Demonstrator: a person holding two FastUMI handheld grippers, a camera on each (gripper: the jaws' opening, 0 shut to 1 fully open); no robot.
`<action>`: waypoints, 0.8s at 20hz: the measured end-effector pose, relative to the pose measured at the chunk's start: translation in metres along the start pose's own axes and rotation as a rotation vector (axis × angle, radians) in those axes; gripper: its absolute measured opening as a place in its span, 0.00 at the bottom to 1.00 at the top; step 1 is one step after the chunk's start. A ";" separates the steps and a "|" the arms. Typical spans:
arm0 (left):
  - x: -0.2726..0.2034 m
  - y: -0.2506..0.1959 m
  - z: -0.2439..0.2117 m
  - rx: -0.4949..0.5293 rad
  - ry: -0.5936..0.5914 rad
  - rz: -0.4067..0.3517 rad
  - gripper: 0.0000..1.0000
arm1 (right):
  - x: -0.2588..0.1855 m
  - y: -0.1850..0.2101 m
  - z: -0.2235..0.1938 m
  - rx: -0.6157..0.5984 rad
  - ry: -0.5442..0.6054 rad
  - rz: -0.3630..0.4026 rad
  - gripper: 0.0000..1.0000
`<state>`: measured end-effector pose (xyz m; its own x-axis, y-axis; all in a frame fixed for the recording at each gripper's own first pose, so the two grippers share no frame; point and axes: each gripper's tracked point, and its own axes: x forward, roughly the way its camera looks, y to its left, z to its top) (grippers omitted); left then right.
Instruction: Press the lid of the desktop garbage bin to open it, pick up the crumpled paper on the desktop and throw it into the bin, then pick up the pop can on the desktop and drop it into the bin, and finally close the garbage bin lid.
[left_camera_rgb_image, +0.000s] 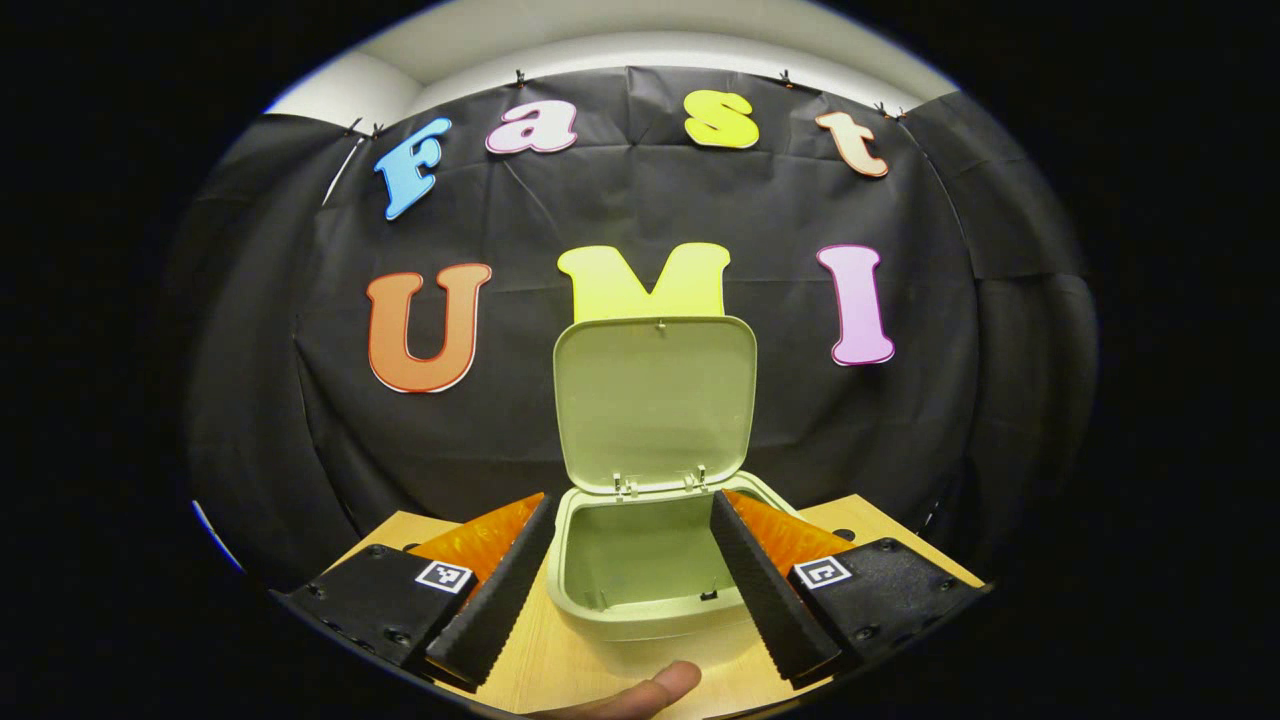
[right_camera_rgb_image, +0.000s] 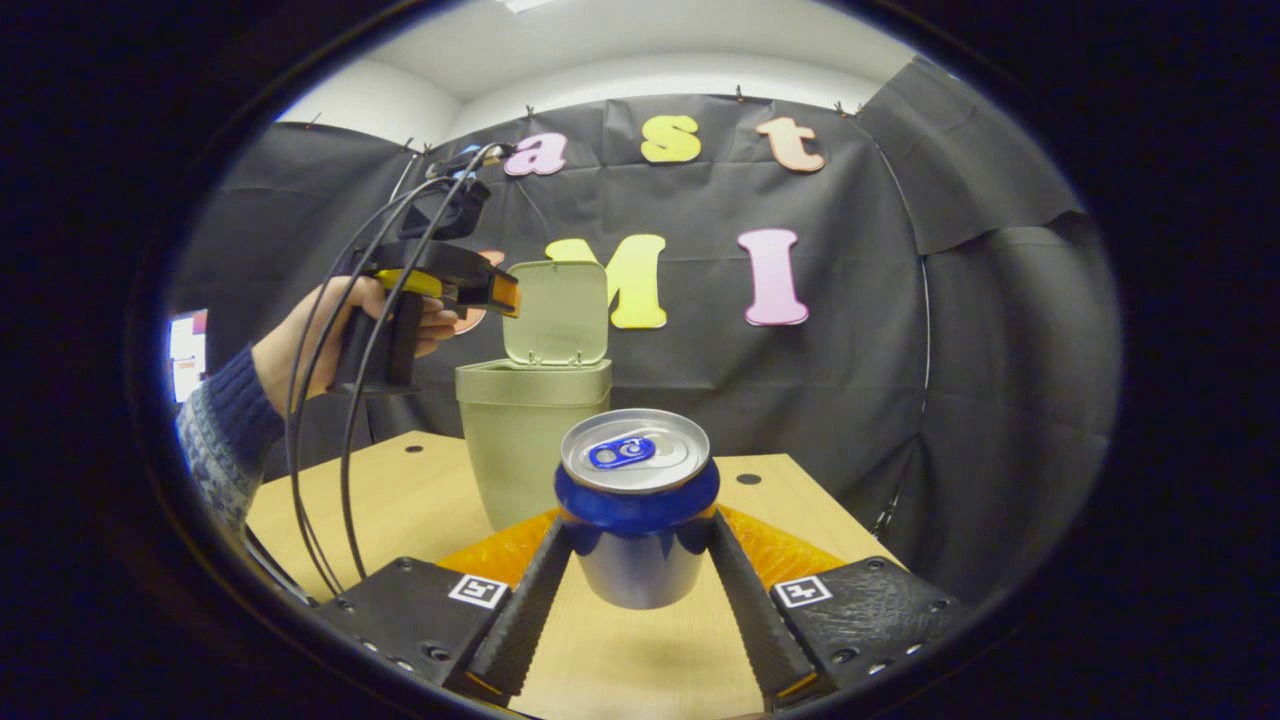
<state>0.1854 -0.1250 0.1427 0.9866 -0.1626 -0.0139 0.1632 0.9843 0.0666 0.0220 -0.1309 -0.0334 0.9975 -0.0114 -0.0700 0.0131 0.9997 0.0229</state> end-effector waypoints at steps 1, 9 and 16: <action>-0.013 0.003 -0.003 0.007 -0.008 -0.003 1.00 | 0.001 0.002 -0.001 -0.007 0.001 0.000 0.81; -0.114 0.036 -0.020 0.023 -0.114 0.027 1.00 | 0.008 0.012 -0.021 -0.041 0.043 -0.017 0.81; -0.160 0.052 -0.086 0.018 -0.076 0.054 1.00 | -0.002 0.028 -0.050 -0.089 0.097 -0.037 0.81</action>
<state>0.0361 -0.0423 0.0627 0.9913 -0.1145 0.0654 0.1089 0.9906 0.0833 0.0166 -0.1019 -0.0823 0.9849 -0.0504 -0.1653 0.0393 0.9968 -0.0702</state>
